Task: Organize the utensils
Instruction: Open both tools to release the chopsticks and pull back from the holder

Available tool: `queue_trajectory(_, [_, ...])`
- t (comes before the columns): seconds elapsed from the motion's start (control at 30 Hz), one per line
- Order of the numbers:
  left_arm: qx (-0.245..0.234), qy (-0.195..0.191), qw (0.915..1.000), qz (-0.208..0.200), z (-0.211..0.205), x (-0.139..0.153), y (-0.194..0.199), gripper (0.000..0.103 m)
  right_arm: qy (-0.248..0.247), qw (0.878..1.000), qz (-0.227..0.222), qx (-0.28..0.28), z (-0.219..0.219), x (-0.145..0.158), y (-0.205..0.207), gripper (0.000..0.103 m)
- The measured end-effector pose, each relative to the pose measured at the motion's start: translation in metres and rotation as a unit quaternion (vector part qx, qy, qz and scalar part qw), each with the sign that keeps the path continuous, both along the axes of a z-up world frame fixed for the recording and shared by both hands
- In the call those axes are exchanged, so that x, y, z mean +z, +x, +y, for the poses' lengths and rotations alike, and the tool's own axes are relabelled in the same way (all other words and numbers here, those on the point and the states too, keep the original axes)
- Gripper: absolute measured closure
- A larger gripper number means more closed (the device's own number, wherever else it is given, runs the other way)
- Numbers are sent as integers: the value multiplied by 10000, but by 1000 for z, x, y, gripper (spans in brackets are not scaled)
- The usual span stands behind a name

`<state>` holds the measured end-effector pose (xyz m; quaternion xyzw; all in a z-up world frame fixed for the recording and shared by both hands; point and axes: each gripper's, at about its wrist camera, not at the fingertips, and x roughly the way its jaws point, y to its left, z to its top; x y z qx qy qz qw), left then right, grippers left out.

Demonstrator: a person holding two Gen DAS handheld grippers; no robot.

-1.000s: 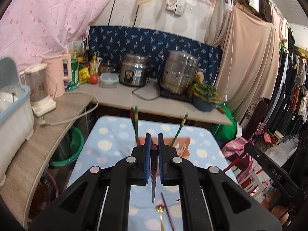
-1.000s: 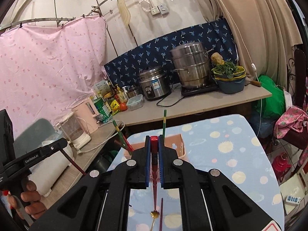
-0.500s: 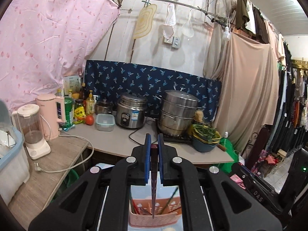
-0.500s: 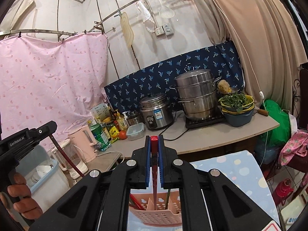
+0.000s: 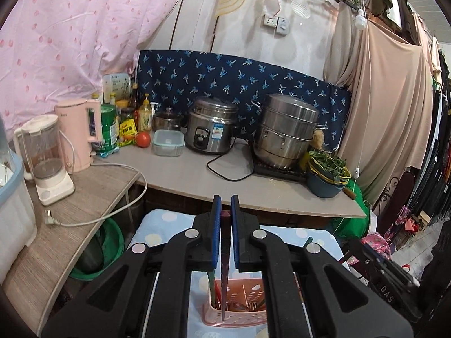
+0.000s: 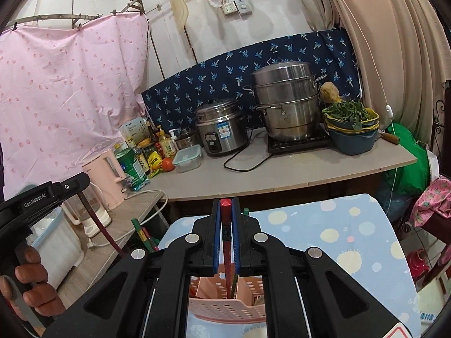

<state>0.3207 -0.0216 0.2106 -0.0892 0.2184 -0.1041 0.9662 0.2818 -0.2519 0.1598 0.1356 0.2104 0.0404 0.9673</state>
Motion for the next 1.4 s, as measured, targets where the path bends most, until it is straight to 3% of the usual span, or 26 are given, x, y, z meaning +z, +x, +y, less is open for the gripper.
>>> queue_trajectory(0.3, [53,28,9984,-564,7,48,-18,96,-1,10000,-81,11,2,3,0,96])
queue_trajectory(0.47, [79,39,9977,-677,6,58,-12,96,-25,9999,-123,11,1,8,0,96])
queue_trajectory(0.9, [8,-34,9999,149,-8,-21,25,94,-137,9998,115,45,1,-11,2,92])
queue_trajectory(0.97, [17,-53,9998,199,-6,-28,23,84,-143,9998,131,48,0,-12,1,91])
queue_trajectory(1.03, [36,-72,9998,201,-4,-31,20,67,-146,9998,128,46,-1,-12,-1,90])
queue_trajectory(1.1, [66,-52,9998,200,-3,-32,16,60,-168,9998,117,48,0,-12,-2,88])
queue_trajectory(1.4, [131,198,9992,315,3,-43,-10,56,-305,9995,108,53,7,-16,-23,83])
